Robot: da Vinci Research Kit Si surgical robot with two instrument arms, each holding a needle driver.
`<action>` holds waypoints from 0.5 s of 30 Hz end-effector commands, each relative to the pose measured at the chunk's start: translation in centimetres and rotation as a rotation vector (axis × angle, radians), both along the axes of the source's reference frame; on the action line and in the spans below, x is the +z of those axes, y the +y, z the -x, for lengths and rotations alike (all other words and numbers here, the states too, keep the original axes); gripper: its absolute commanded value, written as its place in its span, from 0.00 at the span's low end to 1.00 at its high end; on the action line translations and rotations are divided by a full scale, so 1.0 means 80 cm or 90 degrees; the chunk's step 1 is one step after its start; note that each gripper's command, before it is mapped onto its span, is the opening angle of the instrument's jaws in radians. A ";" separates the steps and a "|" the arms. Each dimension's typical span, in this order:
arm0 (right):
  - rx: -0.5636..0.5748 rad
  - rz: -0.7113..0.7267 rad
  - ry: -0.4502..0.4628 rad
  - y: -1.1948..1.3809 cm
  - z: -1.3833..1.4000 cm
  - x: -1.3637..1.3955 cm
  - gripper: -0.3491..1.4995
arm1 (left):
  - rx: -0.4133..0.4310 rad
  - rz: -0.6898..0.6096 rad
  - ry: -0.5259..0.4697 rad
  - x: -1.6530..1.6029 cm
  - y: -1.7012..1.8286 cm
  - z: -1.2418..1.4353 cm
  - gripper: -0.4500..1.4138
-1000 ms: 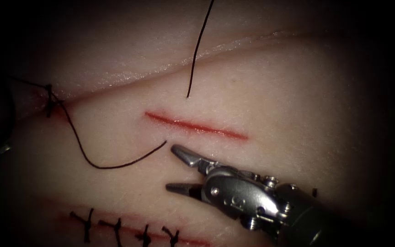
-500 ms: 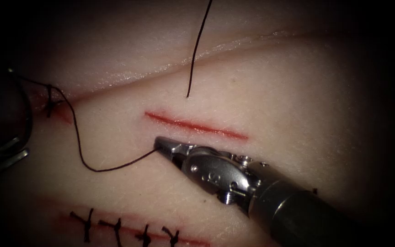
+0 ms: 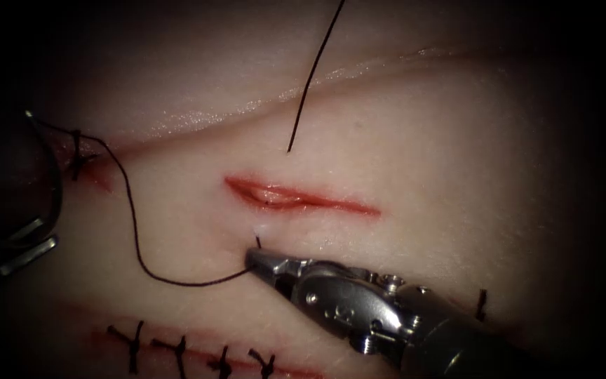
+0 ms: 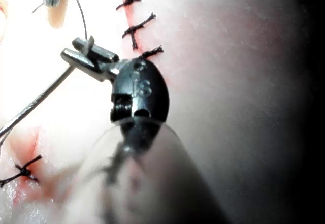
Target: Wound Closure
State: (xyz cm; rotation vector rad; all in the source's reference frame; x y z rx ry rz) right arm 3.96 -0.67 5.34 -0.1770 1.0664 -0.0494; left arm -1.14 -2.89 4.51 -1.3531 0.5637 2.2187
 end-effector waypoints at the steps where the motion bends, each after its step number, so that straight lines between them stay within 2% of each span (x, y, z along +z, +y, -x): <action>1: -0.005 0.002 0.005 -0.0025 -0.0016 -0.0010 0.00 | 0.002 -0.003 0.001 0.0009 -0.0012 0.0002 0.00; 3: -0.012 0.006 0.012 -0.0041 -0.0022 -0.0021 0.00 | 0.005 -0.002 -0.003 0.0010 -0.0012 0.0009 0.00; 4: -0.021 0.010 0.017 -0.0060 -0.0030 -0.0032 0.00 | 0.010 -0.003 -0.003 0.0011 -0.0011 0.0014 0.00; 11: -0.046 0.014 0.020 -0.0094 -0.0051 -0.0058 0.00 | 0.013 -0.006 -0.005 0.0015 -0.0014 0.0021 0.00; 15: -0.057 0.015 0.019 -0.0100 -0.0057 -0.0067 0.00 | 0.015 -0.007 -0.004 0.0015 -0.0015 0.0021 0.00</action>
